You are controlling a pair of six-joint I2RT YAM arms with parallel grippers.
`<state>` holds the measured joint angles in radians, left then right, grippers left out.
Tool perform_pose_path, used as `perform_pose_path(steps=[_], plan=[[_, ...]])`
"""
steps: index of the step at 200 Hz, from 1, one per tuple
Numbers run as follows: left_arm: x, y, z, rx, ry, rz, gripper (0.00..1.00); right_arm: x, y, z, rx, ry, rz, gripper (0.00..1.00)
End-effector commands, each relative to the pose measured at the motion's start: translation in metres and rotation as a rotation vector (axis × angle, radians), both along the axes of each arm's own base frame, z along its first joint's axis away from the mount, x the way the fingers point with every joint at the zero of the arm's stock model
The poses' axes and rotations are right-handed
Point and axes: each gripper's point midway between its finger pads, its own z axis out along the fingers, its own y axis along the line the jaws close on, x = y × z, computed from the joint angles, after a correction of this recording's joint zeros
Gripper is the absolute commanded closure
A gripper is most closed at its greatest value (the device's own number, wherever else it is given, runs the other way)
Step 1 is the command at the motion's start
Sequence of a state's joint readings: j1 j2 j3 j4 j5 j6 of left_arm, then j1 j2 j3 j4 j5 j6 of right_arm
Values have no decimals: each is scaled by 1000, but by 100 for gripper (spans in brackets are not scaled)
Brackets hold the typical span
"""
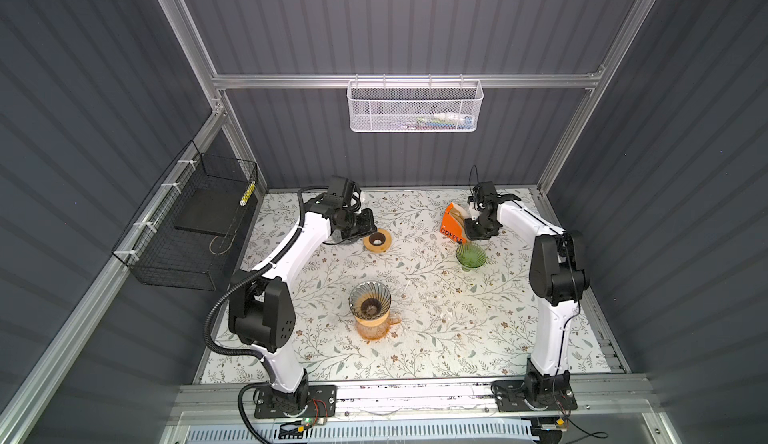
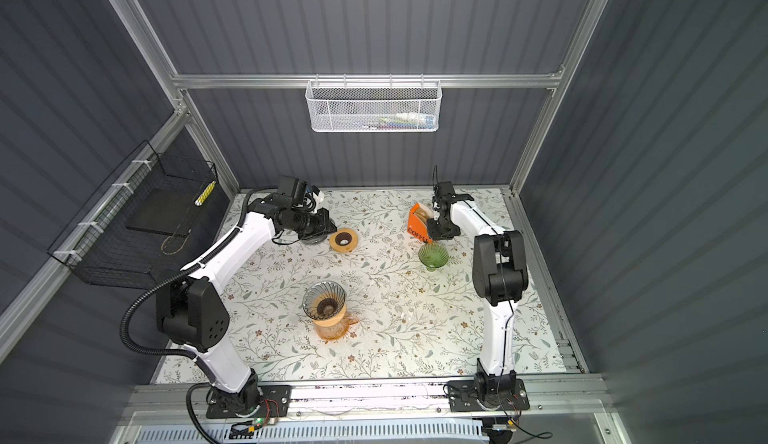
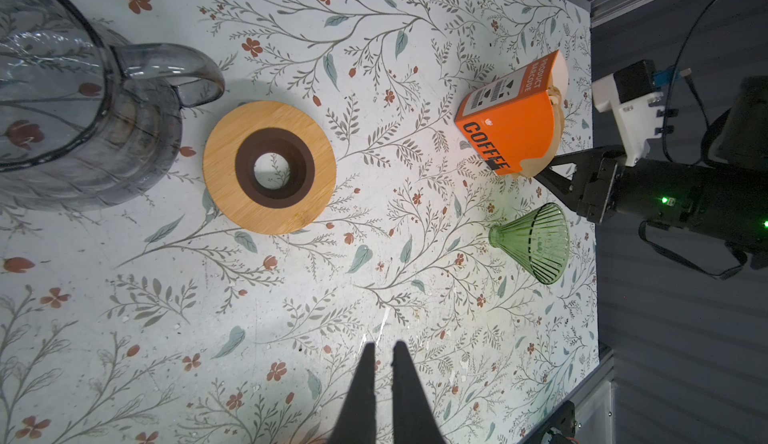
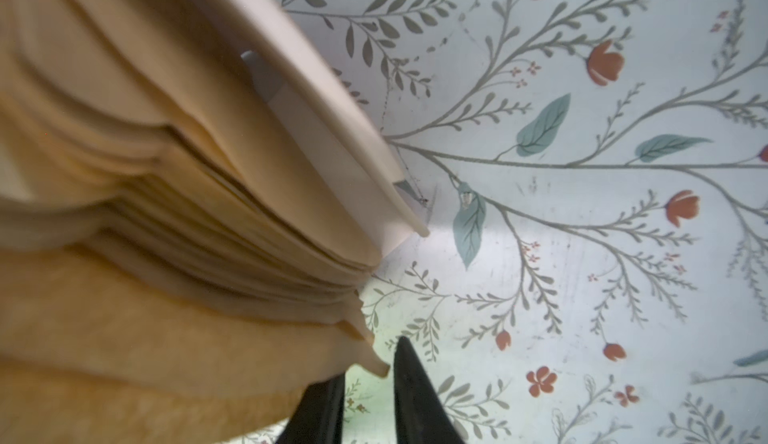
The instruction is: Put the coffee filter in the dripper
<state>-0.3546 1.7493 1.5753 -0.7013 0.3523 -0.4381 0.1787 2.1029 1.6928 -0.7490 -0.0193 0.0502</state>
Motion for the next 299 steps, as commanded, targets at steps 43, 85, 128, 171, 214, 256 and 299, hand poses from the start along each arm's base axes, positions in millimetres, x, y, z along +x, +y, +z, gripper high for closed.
perform_pose_path(steps=[43, 85, 128, 171, 214, 256, 299], plan=[[-1, -4, 3, -5, -3, -22, 88, 7, 5, 7, 17, -18, 13, 94], [0, -5, 3, -7, -5, -25, 88, 3, 1, 12, 0, -20, 5, 100], [-1, -4, 5, -7, -11, -27, 88, -5, -1, 25, 1, -35, 2, 100], [-3, -5, 6, -13, -13, -30, 88, -16, -4, 33, -4, -34, 0, 100], [-6, -4, 9, -18, -20, -30, 88, -24, -4, 42, 4, -41, -4, 100], [-8, -3, 9, -18, -23, -31, 88, -32, -1, 52, 32, -50, -3, 100], [-12, -1, 12, -17, -31, -27, 88, -37, 1, 59, 50, -56, -4, 100]])
